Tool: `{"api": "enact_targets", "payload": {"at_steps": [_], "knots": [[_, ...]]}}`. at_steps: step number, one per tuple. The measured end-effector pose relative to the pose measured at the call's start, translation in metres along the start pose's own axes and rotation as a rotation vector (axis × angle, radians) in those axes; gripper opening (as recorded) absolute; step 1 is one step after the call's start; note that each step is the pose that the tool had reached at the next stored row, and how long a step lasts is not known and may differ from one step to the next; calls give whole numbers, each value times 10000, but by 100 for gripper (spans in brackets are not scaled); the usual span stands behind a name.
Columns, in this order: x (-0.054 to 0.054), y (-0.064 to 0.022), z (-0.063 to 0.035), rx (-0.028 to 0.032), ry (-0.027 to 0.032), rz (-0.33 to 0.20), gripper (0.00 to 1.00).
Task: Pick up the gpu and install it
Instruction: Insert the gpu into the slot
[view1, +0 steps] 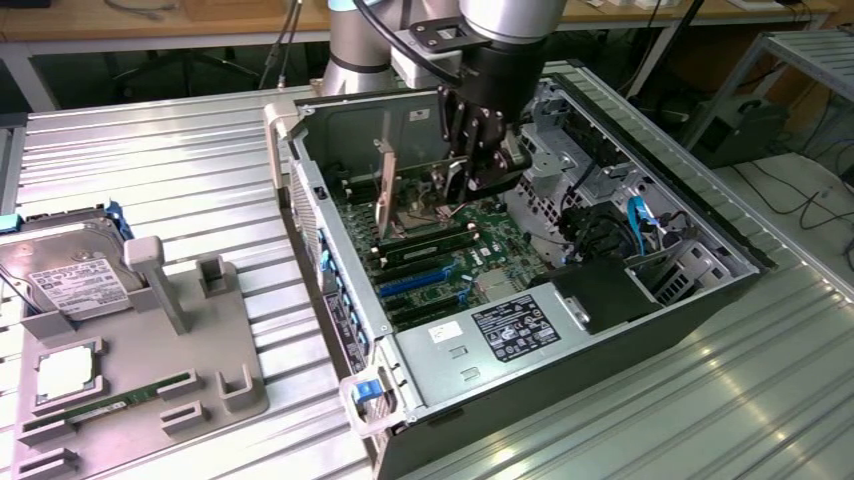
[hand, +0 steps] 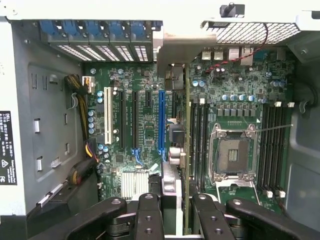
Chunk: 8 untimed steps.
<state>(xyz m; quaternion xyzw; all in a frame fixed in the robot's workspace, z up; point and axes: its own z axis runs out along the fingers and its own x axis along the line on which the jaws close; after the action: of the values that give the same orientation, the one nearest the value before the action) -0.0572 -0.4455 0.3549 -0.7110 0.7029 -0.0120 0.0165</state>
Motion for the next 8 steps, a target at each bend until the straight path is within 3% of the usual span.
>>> {"api": "enact_targets", "payload": {"at_steps": [8], "knots": [[1, 2, 49, -1, 80, -4, 28]]}}
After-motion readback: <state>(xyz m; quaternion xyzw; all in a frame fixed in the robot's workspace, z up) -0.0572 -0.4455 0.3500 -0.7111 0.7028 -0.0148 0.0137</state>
